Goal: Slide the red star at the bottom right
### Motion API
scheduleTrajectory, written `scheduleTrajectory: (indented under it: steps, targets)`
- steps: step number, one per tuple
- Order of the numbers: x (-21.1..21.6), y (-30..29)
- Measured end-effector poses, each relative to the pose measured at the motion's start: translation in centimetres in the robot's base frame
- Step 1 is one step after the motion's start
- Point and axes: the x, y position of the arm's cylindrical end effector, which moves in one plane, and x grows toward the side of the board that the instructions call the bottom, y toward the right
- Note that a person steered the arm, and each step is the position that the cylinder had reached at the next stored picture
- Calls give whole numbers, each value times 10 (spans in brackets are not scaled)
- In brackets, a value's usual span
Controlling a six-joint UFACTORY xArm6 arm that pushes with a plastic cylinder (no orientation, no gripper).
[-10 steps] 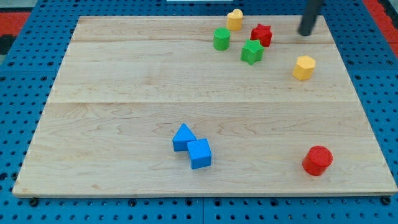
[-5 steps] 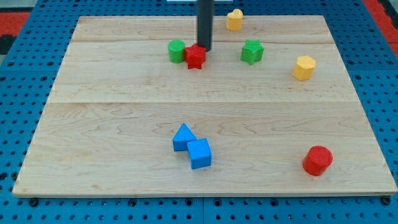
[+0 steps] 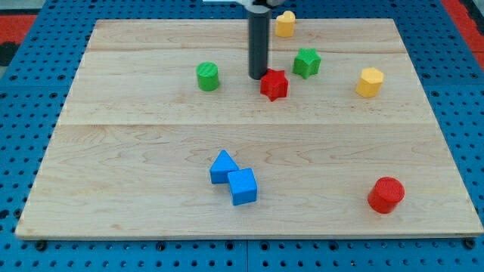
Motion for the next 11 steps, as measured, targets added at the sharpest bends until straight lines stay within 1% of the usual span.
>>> scheduleTrajectory:
  steps: [1,2,3,4,5,6,7,8,9,11]
  targets:
    - [32,52]
    - [89,64]
    - [48,25]
    - [78,5]
    - [114,36]
    - [104,68]
    - [100,84]
    - [128,102]
    - [153,106]
    - [177,115]
